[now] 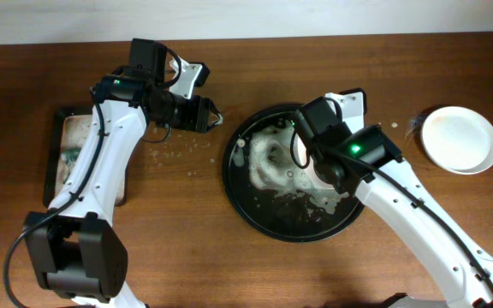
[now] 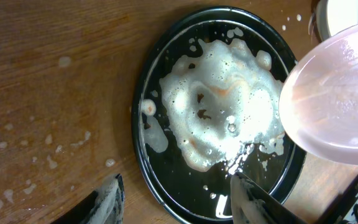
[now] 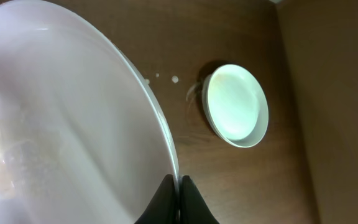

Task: Clean dirty plates on tray and stack at the side
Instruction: 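Carry the plate right and stack it on the plate pile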

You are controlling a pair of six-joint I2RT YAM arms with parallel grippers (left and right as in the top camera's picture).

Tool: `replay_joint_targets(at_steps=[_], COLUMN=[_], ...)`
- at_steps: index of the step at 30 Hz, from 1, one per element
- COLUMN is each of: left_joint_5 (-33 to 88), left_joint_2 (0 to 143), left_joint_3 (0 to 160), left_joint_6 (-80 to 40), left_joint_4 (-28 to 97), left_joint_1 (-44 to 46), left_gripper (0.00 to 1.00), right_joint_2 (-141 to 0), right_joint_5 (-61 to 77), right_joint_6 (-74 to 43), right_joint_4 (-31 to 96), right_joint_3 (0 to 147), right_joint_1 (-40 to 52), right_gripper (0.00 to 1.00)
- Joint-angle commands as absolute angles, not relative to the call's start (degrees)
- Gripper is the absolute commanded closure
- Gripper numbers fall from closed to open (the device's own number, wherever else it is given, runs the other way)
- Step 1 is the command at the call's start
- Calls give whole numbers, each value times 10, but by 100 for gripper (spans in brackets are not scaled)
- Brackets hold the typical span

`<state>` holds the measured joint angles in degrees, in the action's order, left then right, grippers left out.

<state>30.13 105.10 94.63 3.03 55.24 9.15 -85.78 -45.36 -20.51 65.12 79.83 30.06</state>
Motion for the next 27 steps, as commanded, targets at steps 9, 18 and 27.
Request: replay_joint_targets(at_steps=[9,18,27], left_joint_5=[302,302,302], left_joint_2=[1042,1042,1042], left_joint_3=[956,956,956], left_joint_6=[30,30,31], left_joint_4=[552,551,549], left_joint_1=[92,92,92], left_gripper=[46,46,46], right_joint_2=[-862,-887,-886], right_joint_5=[-360,-475,-465], right_joint_6=[-187,-191,-218], right_joint_4=[632,652,647], right_joint_3=[806,805,806], right_joint_1=[296,300,317], right_gripper=[96,96,96])
